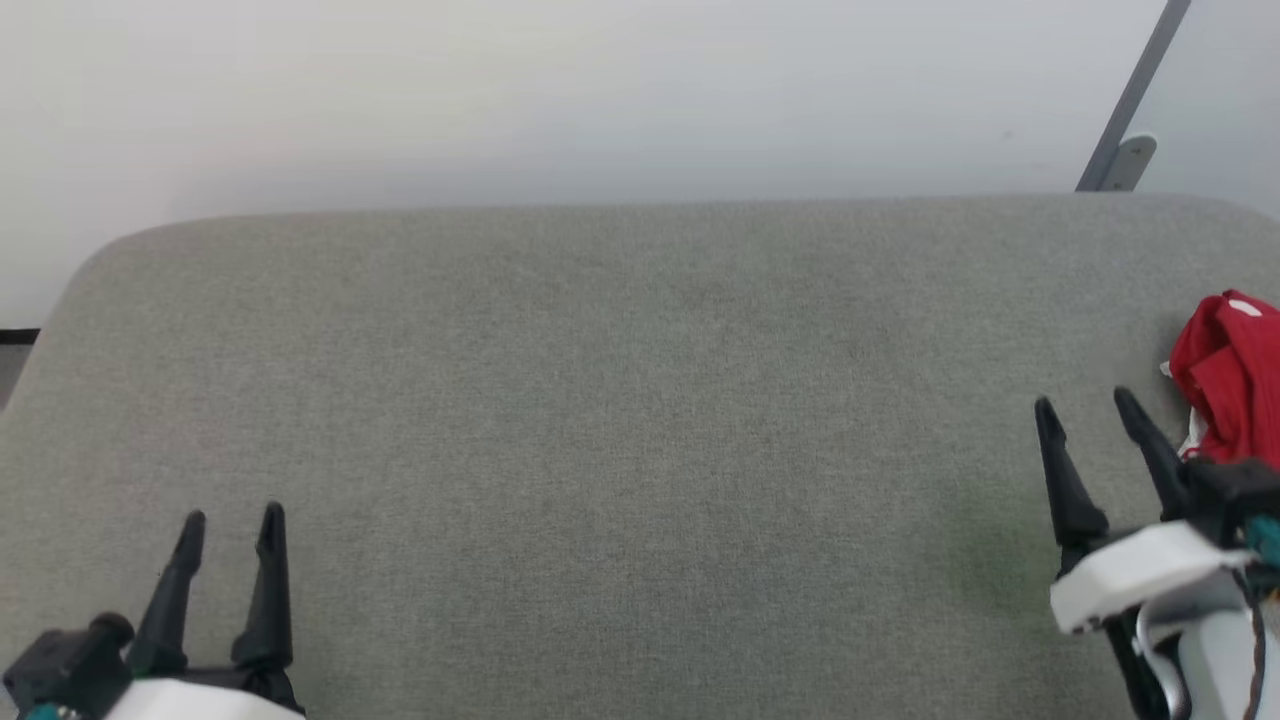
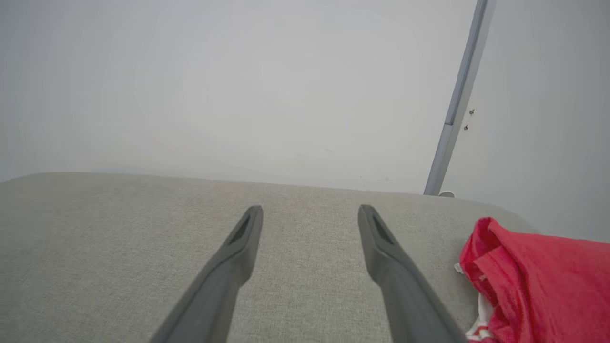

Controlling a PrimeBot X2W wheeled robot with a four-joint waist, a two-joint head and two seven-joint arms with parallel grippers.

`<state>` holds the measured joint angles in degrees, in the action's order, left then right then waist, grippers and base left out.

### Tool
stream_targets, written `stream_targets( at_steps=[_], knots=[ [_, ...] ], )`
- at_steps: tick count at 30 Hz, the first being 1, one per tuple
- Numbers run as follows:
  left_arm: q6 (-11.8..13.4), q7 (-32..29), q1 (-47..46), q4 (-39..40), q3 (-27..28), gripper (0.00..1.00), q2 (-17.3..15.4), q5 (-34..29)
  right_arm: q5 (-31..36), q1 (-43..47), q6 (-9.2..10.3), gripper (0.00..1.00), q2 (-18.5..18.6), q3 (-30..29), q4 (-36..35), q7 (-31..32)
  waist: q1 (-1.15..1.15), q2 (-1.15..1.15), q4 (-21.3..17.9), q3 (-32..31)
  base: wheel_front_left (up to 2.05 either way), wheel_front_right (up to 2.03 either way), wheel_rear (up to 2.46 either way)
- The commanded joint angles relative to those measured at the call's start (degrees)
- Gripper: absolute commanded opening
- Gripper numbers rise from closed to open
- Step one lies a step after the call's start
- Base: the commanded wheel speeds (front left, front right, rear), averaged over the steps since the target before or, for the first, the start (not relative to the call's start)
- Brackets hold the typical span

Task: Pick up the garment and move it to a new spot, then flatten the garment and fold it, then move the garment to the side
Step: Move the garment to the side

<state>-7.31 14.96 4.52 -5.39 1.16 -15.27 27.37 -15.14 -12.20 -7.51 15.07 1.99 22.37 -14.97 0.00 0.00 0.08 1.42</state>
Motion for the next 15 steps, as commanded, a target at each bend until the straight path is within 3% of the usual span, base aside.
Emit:
stream_targets(
  at_steps=[1, 15],
  knots=[
    [-0.17, 0.30, 0.99, 0.18, 0.18, 1.00, 0.07, -0.36, 0.00, 1.59, 0.04, 1.00, -0.69, -0.54, -0.97, -0.21, 0.00, 0.00, 0.25, -0.50, 0.00, 0.00, 0.00],
    [-0.17, 0.30, 5.34, 1.80, 1.63, 1.00, 1.50, 0.63, 1.05, 13.67, 0.03, 1.00, -6.26, -5.86, -11.35, -0.22, 0.00, 0.00, 0.76, -1.35, 0.00, 0.00, 0.00]
  ],
)
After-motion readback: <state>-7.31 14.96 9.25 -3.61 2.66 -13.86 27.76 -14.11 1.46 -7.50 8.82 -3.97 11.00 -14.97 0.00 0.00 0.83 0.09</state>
